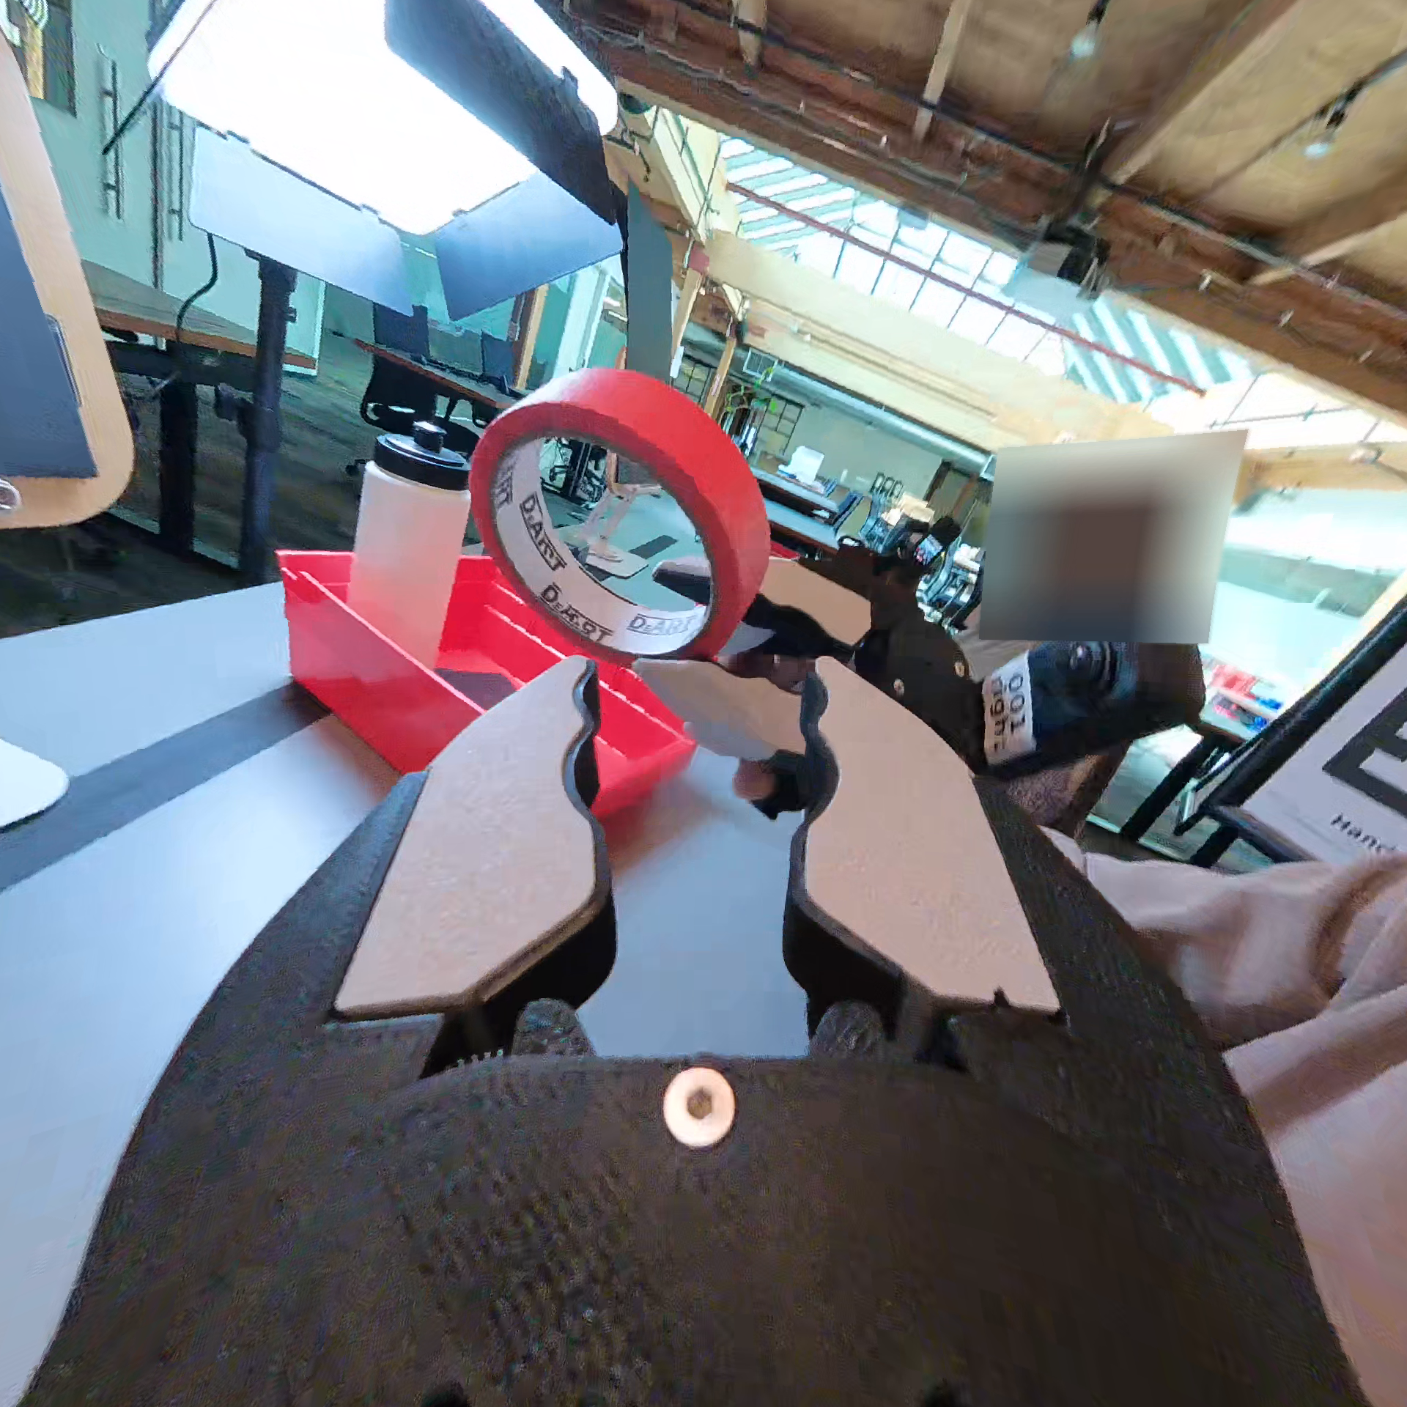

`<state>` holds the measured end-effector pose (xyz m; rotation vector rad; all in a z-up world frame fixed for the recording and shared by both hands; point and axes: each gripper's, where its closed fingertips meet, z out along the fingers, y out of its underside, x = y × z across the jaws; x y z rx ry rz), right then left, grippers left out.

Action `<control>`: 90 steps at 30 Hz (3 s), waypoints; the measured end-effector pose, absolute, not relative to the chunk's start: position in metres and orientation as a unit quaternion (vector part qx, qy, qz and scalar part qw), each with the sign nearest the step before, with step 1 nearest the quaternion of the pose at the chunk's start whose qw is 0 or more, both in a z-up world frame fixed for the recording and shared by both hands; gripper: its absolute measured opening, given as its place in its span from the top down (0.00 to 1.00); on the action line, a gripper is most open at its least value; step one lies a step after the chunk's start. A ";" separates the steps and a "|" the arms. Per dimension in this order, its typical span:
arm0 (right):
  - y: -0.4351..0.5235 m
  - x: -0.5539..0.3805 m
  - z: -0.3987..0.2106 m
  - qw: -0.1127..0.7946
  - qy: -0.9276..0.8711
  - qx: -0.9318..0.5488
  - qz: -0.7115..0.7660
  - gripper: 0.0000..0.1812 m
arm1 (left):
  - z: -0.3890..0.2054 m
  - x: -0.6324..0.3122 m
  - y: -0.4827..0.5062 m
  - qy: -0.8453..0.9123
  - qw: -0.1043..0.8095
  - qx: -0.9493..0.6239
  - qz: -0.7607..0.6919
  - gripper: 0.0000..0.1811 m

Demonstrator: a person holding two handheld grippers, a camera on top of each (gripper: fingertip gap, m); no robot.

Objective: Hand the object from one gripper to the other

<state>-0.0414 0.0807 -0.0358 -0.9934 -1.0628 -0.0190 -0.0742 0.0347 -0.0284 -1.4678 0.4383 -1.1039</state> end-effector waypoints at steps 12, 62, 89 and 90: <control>0.058 -0.086 -0.092 0.730 -0.566 -0.341 -0.173 0.82 | -0.059 -0.084 0.069 0.165 0.608 -0.656 -0.415 0.82; 0.038 -0.052 -0.054 0.624 -0.556 -0.402 0.375 0.69 | -0.048 -0.086 0.037 0.342 0.595 -0.618 -0.385 0.84; 0.086 -0.042 -0.059 0.799 -0.497 -0.267 -0.209 0.85 | -0.065 -0.062 0.059 0.084 0.456 -0.647 -0.605 0.70; 0.081 -0.048 -0.064 0.800 -0.501 -0.249 -0.217 0.85 | -0.071 -0.060 0.063 0.068 0.455 -0.652 -0.602 0.68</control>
